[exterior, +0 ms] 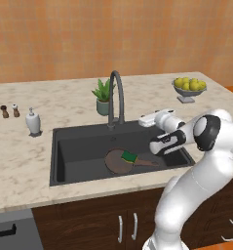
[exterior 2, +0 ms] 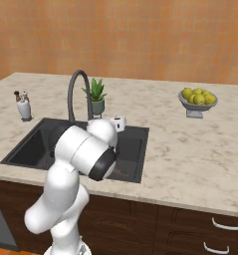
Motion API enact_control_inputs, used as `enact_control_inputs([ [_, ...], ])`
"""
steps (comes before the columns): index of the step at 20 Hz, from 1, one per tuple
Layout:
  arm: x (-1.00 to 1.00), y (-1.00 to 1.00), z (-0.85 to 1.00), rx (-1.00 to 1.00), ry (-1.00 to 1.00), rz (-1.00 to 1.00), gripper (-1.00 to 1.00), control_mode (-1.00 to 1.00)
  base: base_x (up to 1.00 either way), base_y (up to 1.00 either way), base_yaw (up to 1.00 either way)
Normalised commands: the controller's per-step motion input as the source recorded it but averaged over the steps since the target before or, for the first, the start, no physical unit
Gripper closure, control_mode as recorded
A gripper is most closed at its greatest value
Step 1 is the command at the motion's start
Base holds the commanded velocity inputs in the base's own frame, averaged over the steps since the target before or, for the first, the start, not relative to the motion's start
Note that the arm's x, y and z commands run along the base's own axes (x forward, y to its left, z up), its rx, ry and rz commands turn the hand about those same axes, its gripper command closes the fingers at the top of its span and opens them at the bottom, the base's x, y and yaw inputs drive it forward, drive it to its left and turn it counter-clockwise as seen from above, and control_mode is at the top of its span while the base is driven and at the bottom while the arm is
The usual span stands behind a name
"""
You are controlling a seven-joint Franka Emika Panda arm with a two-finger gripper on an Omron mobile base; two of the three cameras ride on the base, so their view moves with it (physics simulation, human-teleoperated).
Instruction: Pick the pan and sponge and place them into the sink. Then turn on the water.
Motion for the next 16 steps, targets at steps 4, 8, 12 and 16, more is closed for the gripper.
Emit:
enact_control_inputs([
  [4,0.00,0.37,-0.18,0.00,0.00,0.00,-1.00,-1.00,0.00,0.00,0.00],
  [8,0.00,0.41,-0.17,0.00,0.00,0.00,-1.00,-1.00,0.00,0.00,0.00],
  [12,0.05,0.30,-0.15,0.00,-0.03,0.00,-1.00,-1.00,0.00,0.00,0.00],
  [16,0.28,0.23,-0.01,0.00,0.00,0.00,-1.00,-1.00,0.00,0.00,0.00],
])
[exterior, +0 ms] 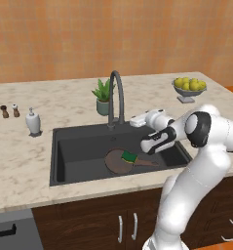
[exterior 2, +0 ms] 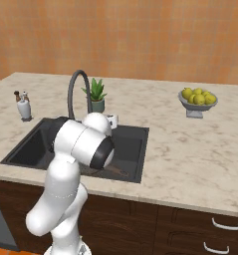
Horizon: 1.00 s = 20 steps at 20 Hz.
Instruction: Pick the pan and sponge and place them into the sink. Then turn on the water.
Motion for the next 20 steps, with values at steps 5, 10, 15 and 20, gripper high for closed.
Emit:
enact_control_inputs([
  [5,0.30,0.27,-0.01,0.00,0.00,0.00,-1.00,-1.00,0.00,0.00,0.00],
  [10,0.10,0.02,-0.19,0.04,-0.03,0.00,-1.00,-1.00,0.00,0.00,0.00],
  [15,0.06,-0.03,-0.21,0.10,-0.06,0.00,-1.00,-1.00,0.00,0.00,0.00],
  [20,0.16,-0.01,-0.09,0.08,-0.03,0.00,-1.00,-1.00,0.00,0.00,0.00],
])
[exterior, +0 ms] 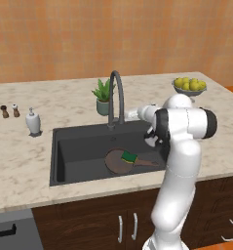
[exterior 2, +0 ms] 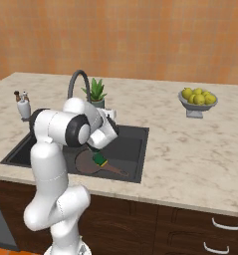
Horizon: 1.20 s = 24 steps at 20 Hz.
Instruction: Pick the pan and sponge and place them into the sink. Then turn on the water.
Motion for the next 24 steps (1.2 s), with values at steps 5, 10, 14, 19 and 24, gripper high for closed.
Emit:
enact_control_inputs([
  [5,0.02,0.00,-0.15,0.05,-0.03,0.00,-1.00,-1.00,0.00,0.00,0.00],
  [10,0.00,0.00,-0.27,0.00,-0.05,0.00,-1.00,-1.00,0.00,0.00,0.00],
  [14,0.05,0.04,-0.27,0.00,-0.05,0.00,-1.00,-1.00,0.00,0.00,0.00],
  [19,0.16,0.23,-0.28,0.00,-0.03,0.00,-1.00,-1.00,0.00,0.00,0.00],
  [24,0.10,0.05,-0.45,0.00,-0.08,0.00,-1.00,-1.00,0.00,0.00,0.00],
])
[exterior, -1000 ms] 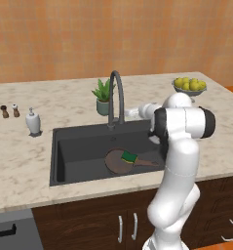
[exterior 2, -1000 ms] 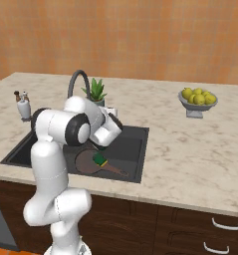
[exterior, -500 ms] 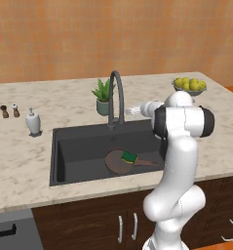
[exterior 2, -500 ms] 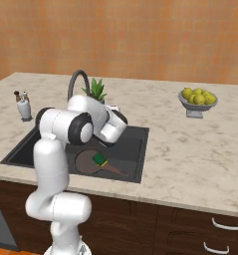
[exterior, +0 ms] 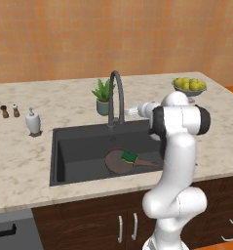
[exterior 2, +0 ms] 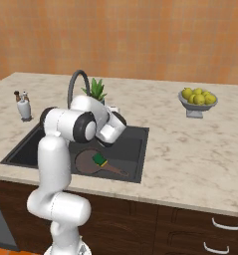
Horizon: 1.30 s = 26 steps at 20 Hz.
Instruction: Pick the pan and sponge and place them into the sink. Then turn on the water.
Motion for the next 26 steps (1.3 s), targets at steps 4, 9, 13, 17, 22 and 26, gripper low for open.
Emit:
enact_control_inputs([
  [4,0.07,0.00,-0.52,0.00,-0.10,0.00,-1.00,-1.00,0.00,0.00,0.00],
  [9,0.02,0.00,-0.51,0.00,-0.07,0.00,-1.00,-1.00,0.00,0.00,0.00],
  [13,0.08,0.02,-0.36,0.00,-0.07,0.00,-1.00,-1.00,0.00,0.00,0.00],
  [17,0.15,0.07,-0.20,0.00,-0.05,0.00,-1.00,-1.00,0.00,0.00,0.00],
  [22,0.26,0.21,-0.09,0.00,-0.01,0.00,-1.00,-1.00,0.00,0.00,0.00],
  [26,0.27,0.01,-0.10,0.03,-0.01,0.00,-1.00,-1.00,0.00,0.00,0.00],
])
